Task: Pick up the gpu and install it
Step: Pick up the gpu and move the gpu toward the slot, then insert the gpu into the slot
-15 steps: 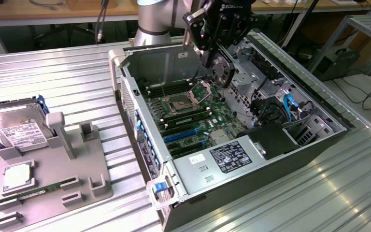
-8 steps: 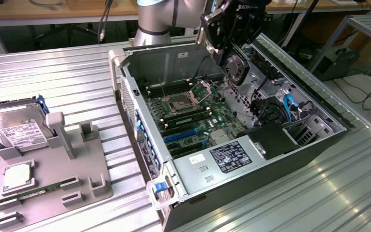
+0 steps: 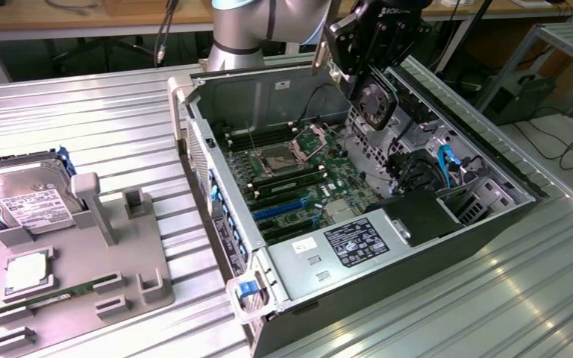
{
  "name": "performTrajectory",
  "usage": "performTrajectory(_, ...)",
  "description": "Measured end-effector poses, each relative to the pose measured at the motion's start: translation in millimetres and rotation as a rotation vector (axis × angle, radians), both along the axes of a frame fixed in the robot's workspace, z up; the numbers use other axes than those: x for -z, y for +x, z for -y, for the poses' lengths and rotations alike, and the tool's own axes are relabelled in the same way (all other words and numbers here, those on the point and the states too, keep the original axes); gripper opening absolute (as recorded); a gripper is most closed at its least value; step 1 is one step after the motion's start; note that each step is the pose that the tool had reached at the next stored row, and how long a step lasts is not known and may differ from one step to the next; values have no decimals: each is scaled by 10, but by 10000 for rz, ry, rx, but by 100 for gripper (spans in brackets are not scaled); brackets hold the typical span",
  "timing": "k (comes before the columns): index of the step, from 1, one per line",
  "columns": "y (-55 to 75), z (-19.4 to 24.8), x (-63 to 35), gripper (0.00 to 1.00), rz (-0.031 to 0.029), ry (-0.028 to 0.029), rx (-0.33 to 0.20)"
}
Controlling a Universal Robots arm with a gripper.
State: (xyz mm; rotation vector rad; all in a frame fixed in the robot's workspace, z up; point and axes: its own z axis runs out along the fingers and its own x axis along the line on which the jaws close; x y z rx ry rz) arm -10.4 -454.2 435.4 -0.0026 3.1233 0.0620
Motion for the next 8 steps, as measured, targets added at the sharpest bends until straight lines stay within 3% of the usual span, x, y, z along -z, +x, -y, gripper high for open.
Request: performTrajectory(8,0,0,0,28,0,-1,0)
